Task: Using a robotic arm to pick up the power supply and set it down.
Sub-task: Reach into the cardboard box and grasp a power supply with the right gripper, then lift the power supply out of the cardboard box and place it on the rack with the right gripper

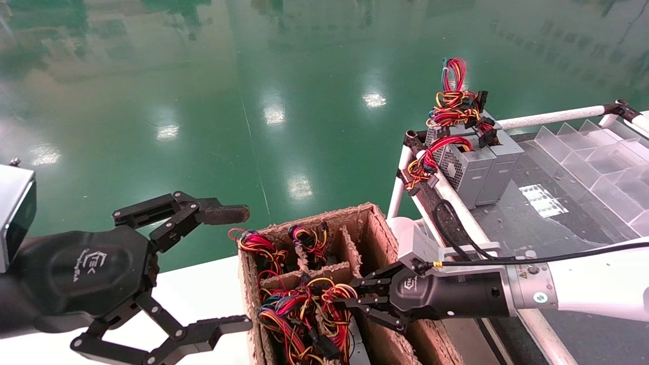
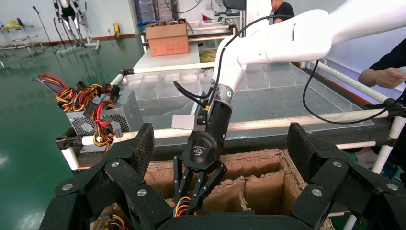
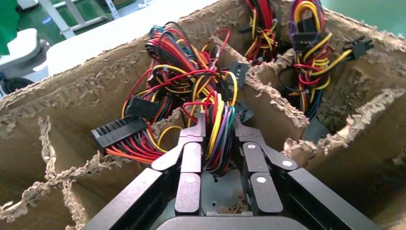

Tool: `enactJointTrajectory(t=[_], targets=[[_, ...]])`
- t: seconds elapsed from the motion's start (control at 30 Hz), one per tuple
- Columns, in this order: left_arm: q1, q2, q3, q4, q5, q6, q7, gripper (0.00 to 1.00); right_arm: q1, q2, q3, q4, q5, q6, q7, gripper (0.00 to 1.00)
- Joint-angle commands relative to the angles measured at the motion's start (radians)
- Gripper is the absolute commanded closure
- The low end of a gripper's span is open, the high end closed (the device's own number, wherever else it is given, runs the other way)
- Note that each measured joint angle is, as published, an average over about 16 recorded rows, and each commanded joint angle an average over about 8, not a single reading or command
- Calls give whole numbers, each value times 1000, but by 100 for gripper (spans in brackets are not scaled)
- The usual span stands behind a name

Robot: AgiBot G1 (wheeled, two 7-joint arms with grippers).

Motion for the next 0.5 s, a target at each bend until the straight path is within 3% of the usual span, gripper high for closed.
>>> enactJointTrajectory(t=[0.03,0.27,0.5], targets=[[0,0,0,0,0,0,0,0,1,-2,1,-7,2,-3,-12,100],[0,0,0,0,0,0,0,0,-6,26,8,46,49,-21,-15,100],[0,0,0,0,0,0,0,0,-29,97,27,182,143,-22,28,100]])
